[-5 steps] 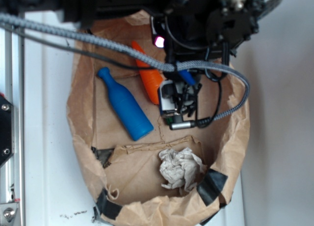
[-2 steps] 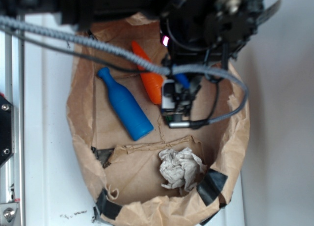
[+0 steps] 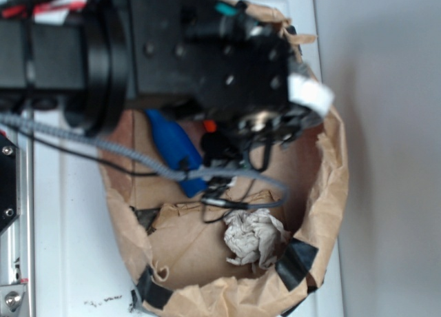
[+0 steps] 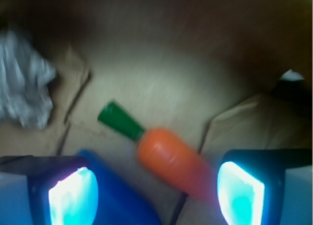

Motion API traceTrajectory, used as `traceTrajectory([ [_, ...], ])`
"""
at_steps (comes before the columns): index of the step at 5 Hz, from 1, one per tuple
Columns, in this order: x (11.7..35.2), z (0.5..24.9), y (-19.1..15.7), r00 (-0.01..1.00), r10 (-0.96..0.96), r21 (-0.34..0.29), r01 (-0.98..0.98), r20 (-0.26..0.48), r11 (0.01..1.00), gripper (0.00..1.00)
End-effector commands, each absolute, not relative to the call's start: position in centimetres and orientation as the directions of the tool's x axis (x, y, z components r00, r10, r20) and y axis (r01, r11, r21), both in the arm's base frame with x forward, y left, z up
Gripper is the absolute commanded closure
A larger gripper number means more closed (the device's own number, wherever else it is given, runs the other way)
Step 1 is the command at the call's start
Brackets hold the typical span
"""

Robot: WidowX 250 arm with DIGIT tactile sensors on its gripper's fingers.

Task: Grab the carrot.

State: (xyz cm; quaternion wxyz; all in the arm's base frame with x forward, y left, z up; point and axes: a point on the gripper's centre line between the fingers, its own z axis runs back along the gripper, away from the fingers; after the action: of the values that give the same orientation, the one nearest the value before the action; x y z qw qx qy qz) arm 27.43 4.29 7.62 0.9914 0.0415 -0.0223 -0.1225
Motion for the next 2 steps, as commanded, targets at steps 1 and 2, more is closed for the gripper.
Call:
traceTrajectory([
  [1,28.7,6.1,4.6,0.919,-0.387,0.165,0.371,0.076,0.914,0.00],
  [2,30.3,6.1,5.8,0.928,-0.365,0.113,0.356,0.071,0.928,0.00],
])
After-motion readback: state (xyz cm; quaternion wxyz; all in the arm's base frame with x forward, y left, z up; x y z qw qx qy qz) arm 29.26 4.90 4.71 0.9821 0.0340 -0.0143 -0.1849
